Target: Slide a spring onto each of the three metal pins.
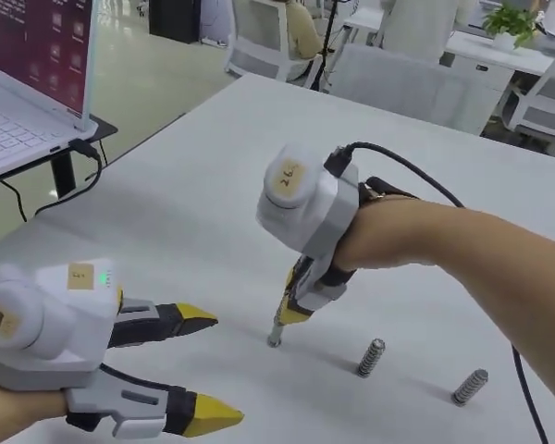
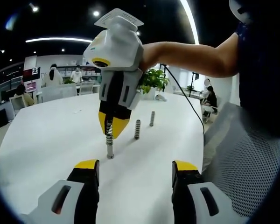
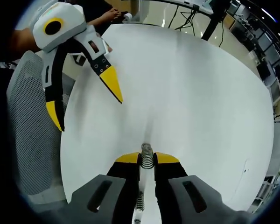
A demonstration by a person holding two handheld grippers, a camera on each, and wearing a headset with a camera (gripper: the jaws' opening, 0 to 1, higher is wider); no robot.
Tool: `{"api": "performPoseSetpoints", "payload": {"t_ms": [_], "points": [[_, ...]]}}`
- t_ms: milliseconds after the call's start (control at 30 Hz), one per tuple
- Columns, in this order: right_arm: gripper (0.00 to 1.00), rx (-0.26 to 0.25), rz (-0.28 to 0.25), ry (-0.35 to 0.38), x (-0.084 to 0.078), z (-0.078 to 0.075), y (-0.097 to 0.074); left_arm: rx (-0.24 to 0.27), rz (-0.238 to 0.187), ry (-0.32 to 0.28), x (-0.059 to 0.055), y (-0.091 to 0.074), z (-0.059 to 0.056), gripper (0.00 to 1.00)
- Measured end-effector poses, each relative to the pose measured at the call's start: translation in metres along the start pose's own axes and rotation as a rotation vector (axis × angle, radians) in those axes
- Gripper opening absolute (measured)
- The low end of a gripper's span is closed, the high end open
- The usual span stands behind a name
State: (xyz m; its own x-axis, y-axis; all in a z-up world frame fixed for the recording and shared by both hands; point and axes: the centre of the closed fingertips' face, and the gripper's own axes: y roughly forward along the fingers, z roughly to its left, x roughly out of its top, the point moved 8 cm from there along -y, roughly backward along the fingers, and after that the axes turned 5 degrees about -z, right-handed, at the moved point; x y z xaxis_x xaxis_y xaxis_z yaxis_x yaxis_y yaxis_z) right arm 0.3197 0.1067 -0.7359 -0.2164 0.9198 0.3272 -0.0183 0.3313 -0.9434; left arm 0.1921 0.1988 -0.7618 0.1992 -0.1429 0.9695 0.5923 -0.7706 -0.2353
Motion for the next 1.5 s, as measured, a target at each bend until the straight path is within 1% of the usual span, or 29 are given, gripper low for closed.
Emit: {"api": "performPoseSetpoints", "payload": {"t_ms": [167, 333, 667, 933, 1233, 1500], "points": [[0.09, 0.004, 0.012, 0.001, -0.001, -0.001, 0.010, -0.001, 0.003, -0.001, -0.001, 0.000, -0.001, 0.58], [0.09, 0.012, 0.017, 0.004, -0.003, 0.003, 0.019, 0.003, 0.006, -0.003, -0.001, -0.001, 0.000, 0.58], [0.09, 0.007, 0.027, -0.001, -0.008, 0.004, 0.029, 0.006, 0.010, -0.003, 0.001, 0.001, -0.001, 0.58], [0.10, 0.018, 0.027, 0.007, -0.011, 0.005, 0.032, 0.008, 0.011, -0.005, 0.002, 0.003, -0.001, 0.57], [0.15, 0.019, 0.017, 0.020, -0.014, 0.006, 0.031, 0.015, 0.012, -0.007, 0.003, 0.003, -0.004, 0.57], [0.18, 0.022, 0.010, 0.038, -0.021, 0.006, 0.029, 0.013, 0.010, -0.008, 0.004, 0.005, -0.004, 0.58]]}}
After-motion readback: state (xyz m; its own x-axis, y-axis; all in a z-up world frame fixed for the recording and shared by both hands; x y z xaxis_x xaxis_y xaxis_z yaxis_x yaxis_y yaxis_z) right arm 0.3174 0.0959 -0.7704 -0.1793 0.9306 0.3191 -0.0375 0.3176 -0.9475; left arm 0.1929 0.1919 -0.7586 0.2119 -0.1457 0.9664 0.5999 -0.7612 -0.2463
